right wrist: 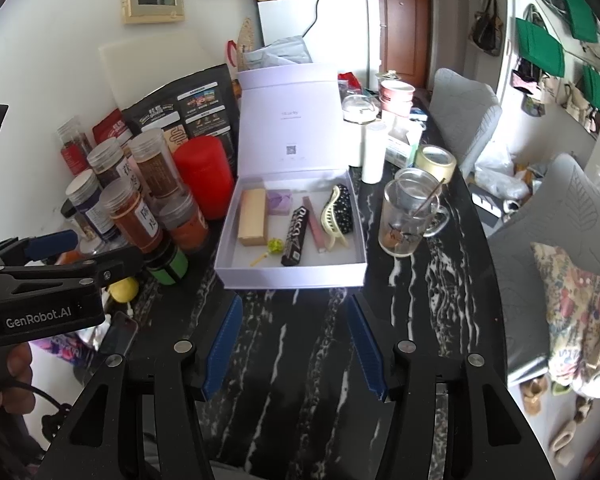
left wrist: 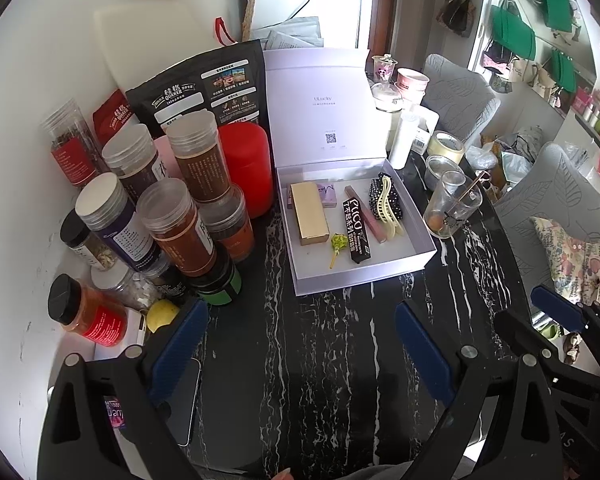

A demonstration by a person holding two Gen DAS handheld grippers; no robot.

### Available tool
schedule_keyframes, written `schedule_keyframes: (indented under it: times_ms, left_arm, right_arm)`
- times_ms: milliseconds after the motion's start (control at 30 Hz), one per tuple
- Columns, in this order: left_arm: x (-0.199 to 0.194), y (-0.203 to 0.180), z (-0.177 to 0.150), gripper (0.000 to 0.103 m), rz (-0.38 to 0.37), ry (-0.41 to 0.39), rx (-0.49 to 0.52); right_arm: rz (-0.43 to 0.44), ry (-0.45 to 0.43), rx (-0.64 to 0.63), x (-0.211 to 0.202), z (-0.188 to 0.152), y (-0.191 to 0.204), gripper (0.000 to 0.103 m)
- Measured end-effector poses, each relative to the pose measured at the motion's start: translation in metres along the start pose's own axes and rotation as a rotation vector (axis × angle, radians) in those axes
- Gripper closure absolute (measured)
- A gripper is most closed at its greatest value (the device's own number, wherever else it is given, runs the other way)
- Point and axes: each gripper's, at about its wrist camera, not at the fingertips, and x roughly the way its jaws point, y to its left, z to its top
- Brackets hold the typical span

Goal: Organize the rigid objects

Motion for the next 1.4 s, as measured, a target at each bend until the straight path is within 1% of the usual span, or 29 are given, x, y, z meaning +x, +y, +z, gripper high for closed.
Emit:
schedule_keyframes:
  times_ms: [800,967,1400]
  left_arm:
    - [-0.002,-0.009,0.003,0.007,-0.006,0.008,0.029]
    - [-0.001,-0.01,0.002,0.007,-0.012,0.023,0.03]
    - [-0.005,-0.014,0.003,0.007,-0.01,0.02,0.043]
  right_arm:
    - [-0.009,0.002,0.01,0.003,0.001,-0.003,0.048]
    - [-0.011,0.005,0.012,0.003,0.001,-0.004,0.048]
    - [-0.013,0.0,0.024,0.002,0.0,-0.007,0.048]
